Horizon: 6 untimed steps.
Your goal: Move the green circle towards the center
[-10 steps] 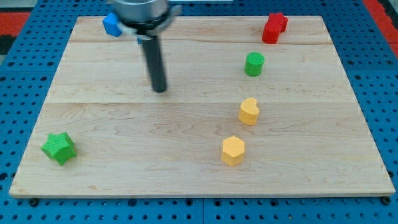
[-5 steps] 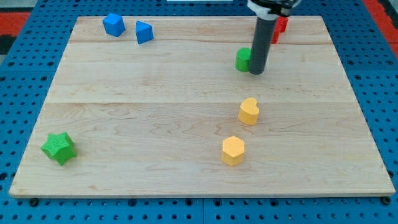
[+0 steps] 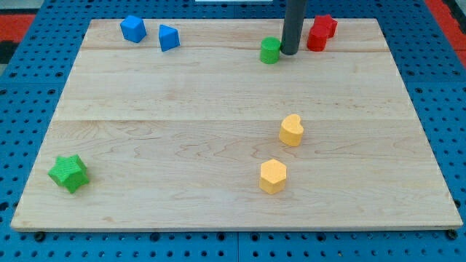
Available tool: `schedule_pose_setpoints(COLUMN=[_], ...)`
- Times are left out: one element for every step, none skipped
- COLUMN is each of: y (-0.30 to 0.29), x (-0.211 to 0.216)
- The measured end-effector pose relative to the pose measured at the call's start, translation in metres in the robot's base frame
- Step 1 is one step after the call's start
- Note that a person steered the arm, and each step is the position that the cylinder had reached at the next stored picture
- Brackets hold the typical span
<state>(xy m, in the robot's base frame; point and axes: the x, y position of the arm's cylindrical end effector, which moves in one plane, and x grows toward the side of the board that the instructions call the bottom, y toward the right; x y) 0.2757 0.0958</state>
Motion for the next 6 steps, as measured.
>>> schedule_pose_setpoints(y=[-0.004, -0.039, -0.087, -0.114, -0.118, -0.125], x=[-0.01, -0.009, -0.001, 0.015, 0.041, 0.062])
